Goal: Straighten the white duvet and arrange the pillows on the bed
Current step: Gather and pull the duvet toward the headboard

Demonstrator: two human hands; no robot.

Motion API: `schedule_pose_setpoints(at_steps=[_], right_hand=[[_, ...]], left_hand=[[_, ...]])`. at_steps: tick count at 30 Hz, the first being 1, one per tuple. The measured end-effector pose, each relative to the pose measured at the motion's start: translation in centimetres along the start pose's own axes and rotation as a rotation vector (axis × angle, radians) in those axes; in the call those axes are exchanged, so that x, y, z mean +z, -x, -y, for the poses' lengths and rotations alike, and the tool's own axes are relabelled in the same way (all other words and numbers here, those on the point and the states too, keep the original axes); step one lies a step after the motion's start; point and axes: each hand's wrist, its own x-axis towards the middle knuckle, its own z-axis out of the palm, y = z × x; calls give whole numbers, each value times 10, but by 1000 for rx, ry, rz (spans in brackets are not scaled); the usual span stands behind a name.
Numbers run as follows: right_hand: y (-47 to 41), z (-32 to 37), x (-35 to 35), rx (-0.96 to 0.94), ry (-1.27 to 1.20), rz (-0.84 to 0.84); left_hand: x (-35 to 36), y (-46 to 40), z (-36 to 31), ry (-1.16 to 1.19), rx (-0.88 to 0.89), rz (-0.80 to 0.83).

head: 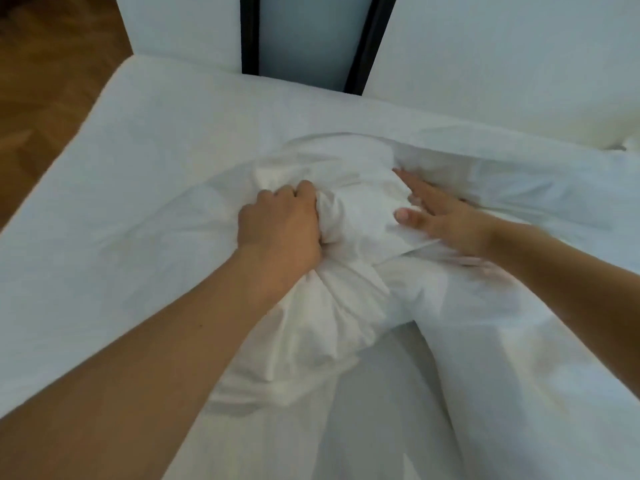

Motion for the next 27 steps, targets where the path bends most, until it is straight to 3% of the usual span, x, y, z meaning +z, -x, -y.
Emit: schedule_pose_setpoints(at_steps=[4,8,11,14,16,19,22,25,27], right_hand=[[-20,-9,13,30,487,159],[-36,-10,42,-45,524,-67],[-40,13,3,-60,360,-25],[-69,44,-89,-136,354,-72],[-109,73,-163,-157,480,-270],[-171,111,-225,-33,731,-623],[-213,108,-185,95,782,-726],[-221,47,-52,35,676,-509],[-216,4,27,41,648,-416]], left_hand=[[43,-20,5,-98,-98,62],[64,-19,7,-26,-58,165],[10,-37,24,114,-27,212],[-78,-84,45,79,131,-96],[-129,-142,54,-15,193,-367],[-171,-237,49,-183,34,-496],[-131,-285,48,-69,-195,-327],[-29,-269,63,190,-296,169],[38,-246,83,211,-361,341]])
